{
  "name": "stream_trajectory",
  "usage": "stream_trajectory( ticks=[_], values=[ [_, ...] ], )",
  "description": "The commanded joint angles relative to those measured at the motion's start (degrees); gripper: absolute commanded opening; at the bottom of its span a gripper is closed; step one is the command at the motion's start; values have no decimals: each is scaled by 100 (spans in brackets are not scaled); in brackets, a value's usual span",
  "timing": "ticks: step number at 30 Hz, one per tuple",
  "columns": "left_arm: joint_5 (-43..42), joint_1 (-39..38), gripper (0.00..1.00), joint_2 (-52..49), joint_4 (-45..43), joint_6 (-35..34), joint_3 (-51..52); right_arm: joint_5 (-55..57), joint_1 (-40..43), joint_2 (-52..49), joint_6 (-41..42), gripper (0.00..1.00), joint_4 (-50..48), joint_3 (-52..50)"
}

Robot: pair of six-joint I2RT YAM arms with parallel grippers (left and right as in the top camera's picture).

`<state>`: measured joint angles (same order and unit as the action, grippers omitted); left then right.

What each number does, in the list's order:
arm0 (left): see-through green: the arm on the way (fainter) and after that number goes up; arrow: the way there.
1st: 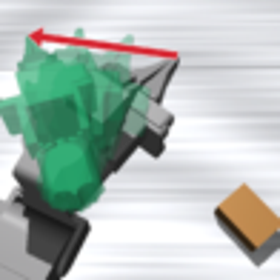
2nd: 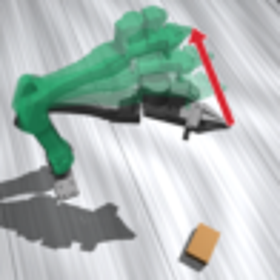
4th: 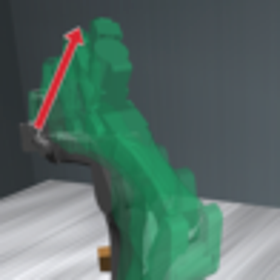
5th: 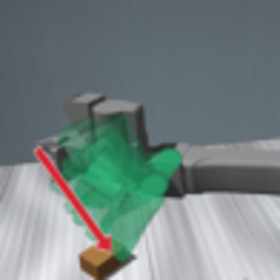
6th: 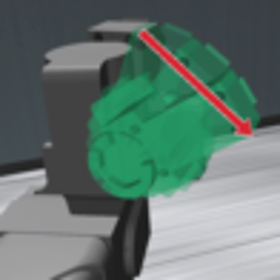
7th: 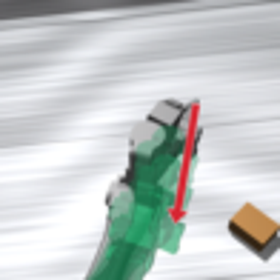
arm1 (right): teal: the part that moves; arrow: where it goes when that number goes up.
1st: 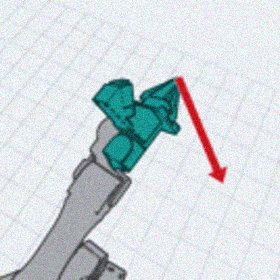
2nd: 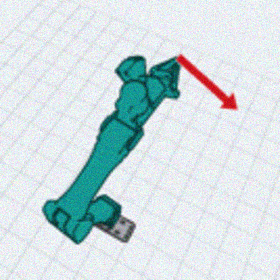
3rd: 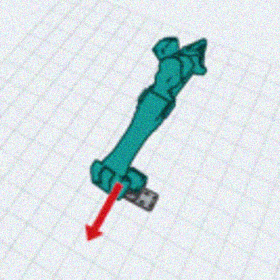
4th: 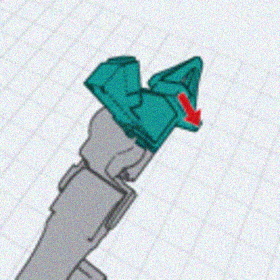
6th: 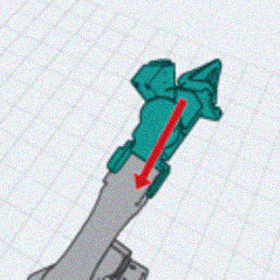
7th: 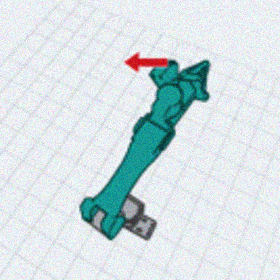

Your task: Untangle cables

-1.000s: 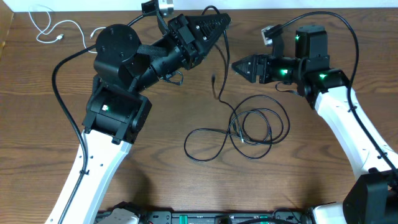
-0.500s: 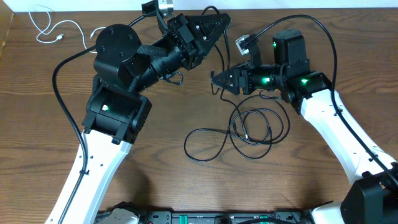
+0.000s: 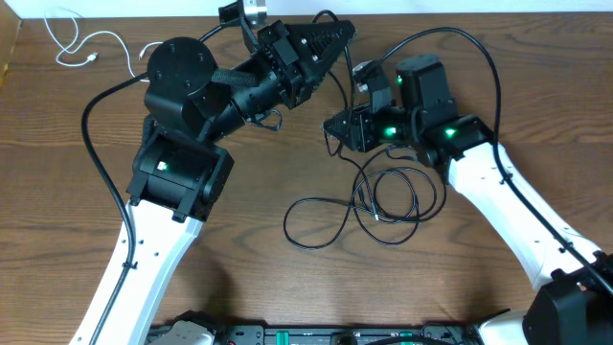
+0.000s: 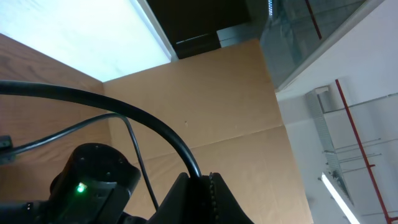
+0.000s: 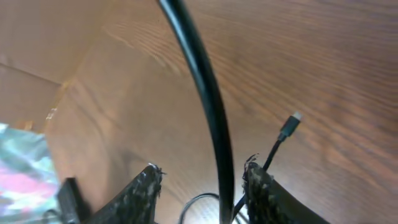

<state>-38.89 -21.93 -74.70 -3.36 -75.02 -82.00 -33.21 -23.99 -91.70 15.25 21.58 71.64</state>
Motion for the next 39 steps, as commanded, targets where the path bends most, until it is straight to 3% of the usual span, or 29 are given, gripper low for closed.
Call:
stream_trajectory(
  ticks=[1, 4, 15, 29, 30, 31, 35, 39],
  values=[
    [-101, -17, 7, 61, -57, -55, -35, 546, -48, -26, -68, 29, 50, 50],
    [-101, -17, 8, 61, -55, -42, -35, 553, -48, -101, -50, 1, 122, 50],
    [-101, 503, 8, 61, 302, 81, -35, 1919, 426, -107, 358, 2, 1117, 50],
    [-50, 789, 8, 61, 289, 83, -35, 1786, 476, -109, 315, 1, 1270, 50],
    [-52, 837, 8, 61, 291, 83, -35, 1784, 476, -109, 315, 3, 1274, 50],
    [-52, 892, 7, 61, 291, 83, -35, 1781, 476, -109, 315, 13, 1276, 50],
    [-15, 1167, 7, 61, 289, 81, -35, 1735, 476, -109, 315, 24, 1320, 50],
    [4, 1346, 7, 61, 289, 79, -35, 1600, 476, -109, 315, 24, 1316, 50]
  ],
)
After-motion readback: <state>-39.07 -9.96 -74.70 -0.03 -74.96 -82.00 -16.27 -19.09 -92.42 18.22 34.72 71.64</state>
